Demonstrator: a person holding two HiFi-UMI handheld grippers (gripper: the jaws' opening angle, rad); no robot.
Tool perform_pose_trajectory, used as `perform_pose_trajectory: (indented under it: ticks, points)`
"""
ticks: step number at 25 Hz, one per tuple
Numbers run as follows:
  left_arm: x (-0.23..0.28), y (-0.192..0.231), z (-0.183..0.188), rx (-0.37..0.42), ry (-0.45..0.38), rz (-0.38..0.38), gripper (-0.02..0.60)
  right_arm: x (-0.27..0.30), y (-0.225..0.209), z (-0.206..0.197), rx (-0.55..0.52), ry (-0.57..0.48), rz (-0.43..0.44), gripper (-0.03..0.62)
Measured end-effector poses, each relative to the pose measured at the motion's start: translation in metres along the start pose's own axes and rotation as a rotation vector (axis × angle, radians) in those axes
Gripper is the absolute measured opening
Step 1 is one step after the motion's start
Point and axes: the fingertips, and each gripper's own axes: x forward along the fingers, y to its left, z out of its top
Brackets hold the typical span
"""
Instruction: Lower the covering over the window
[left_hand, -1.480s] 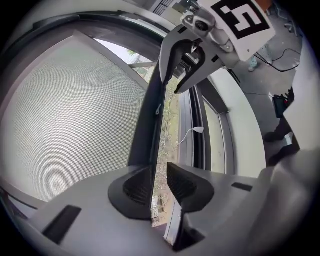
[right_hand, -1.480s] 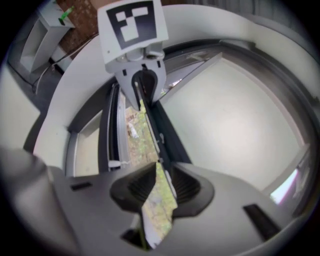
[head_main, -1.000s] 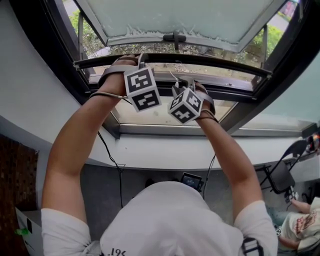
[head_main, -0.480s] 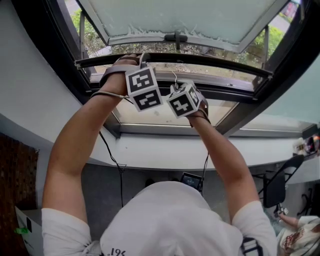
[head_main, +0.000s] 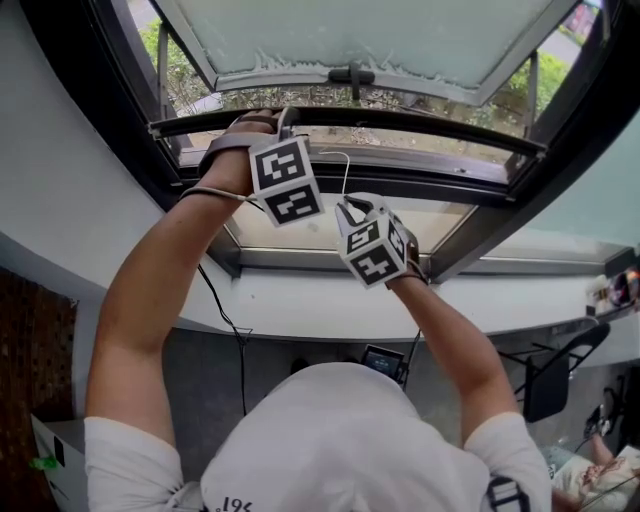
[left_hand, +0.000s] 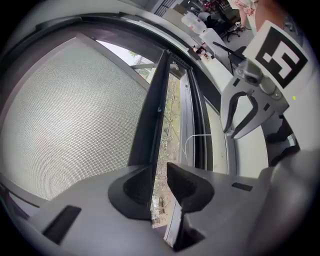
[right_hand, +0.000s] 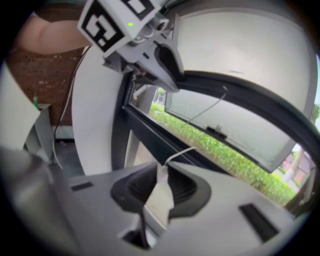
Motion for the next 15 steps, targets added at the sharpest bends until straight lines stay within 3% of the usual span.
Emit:
perform_pose_trajectory:
  ticks: [9, 12, 15]
  points:
    - [0.0, 0.001, 0.001, -0.012, -0.012, 0.007, 0.101, 0.004, 0.05, -0.042, -0.13, 0.05, 0.085, 0.075]
    - [0.0, 0.0, 0.001, -0.011, -0.014, 0.006, 0.101, -0.001, 0.046, -0.043, -0.215, 0.052, 0.074, 0.173]
    - [0.0, 0.0, 0.0, -0.01, -0.015, 0.006, 0.101, -0.012, 0.03, -0.028, -0.265, 0.01, 0.038, 0.199]
